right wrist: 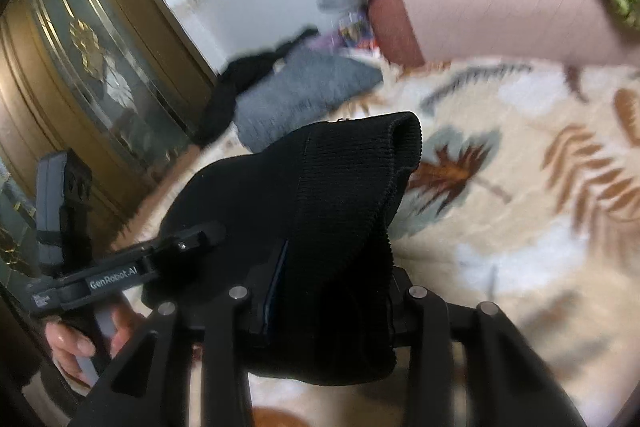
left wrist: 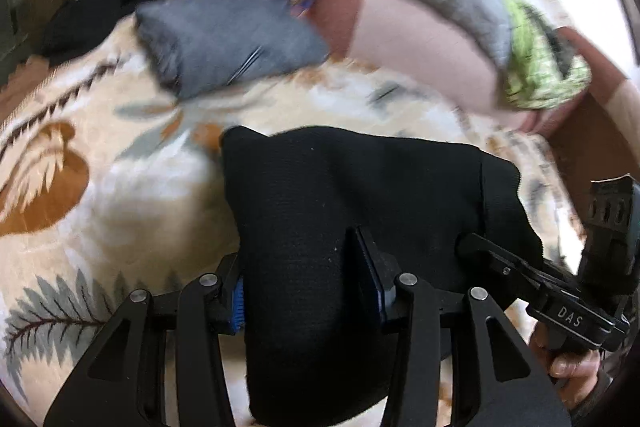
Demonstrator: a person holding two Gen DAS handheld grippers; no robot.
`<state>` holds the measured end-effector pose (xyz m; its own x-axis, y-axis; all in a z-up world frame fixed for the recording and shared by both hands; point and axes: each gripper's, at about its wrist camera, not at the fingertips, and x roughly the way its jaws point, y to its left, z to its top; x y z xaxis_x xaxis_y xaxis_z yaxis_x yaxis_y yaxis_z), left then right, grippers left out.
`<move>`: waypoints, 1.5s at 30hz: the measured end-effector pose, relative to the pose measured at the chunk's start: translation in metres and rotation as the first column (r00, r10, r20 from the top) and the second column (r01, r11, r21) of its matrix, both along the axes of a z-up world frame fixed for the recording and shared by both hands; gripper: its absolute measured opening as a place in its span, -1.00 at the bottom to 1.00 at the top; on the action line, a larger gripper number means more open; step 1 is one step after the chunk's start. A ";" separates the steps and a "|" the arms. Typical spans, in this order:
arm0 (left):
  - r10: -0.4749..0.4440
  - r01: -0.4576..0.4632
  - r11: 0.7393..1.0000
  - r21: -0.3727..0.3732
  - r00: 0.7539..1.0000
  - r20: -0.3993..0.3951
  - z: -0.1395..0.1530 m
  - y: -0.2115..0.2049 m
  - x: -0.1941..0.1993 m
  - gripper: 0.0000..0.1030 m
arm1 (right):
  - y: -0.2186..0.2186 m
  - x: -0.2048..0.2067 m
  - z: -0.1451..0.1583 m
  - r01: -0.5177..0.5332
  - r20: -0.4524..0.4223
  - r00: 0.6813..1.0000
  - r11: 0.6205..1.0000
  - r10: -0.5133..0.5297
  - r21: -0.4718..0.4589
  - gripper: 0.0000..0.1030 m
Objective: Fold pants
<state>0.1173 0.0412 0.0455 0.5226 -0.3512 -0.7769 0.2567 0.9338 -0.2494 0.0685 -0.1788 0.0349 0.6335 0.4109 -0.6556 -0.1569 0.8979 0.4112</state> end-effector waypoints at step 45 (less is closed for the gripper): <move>0.071 -0.075 0.996 0.055 0.995 0.064 -0.014 -0.004 -0.014 0.69 | 0.004 0.005 0.027 0.048 0.041 0.998 0.988 -0.042 -0.145 -0.09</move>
